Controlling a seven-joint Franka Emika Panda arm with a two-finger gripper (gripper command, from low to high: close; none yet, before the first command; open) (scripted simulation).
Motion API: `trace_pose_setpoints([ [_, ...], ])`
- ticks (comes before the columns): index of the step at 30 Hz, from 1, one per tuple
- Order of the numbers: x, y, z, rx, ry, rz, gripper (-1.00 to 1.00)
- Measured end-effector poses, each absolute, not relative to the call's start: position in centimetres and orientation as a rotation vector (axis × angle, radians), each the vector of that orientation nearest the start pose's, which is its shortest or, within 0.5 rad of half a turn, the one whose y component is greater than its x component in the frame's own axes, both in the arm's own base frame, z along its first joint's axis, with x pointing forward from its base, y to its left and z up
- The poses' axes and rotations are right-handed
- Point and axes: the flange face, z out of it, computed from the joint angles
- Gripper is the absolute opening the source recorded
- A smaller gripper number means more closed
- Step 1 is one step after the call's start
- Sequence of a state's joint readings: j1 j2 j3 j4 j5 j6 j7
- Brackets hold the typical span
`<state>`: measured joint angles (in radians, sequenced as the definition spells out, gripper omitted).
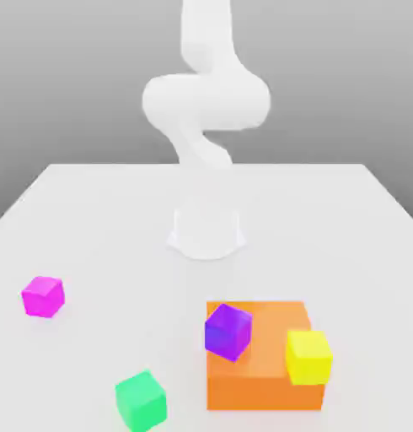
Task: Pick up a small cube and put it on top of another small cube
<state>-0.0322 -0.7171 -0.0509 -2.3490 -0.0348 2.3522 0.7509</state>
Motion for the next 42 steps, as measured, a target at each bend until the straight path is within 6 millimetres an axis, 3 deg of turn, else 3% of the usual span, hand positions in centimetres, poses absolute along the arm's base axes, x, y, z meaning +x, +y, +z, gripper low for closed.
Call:
trace_pose_setpoints([
  [4,41.0,-11.4,56.5,-2.639,1.198,-0.831,0.00],
  [9,40.1,-20.0,44.6,-2.744,1.313,-0.615,0.00],
  [14,34.8,-26.8,33.2,-2.793,1.408,-0.361,0.00],
  [18,27.8,-30.3,24.8,-2.777,1.486,-0.145,0.00],
  [20,24.4,-30.8,21.2,-2.766,1.496,-0.046,0.00],
  [22,23.4,-30.8,18.8,-2.767,1.492,-0.013,0.00],
  [26,23.0,-30.9,14.8,-2.768,1.492,-0.001,0.00],
  [27,23.0,-30.8,13.8,-2.767,1.492,-0.001,-1.00],
  [34,23.0,-30.7,13.5,-2.765,1.492,0.002,-1.00],
  [40,23.0,-30.8,18.7,-2.764,1.491,0.001,-1.00],
  [42,25.7,-29.2,20.0,-2.789,1.436,0.000,-1.00],
])
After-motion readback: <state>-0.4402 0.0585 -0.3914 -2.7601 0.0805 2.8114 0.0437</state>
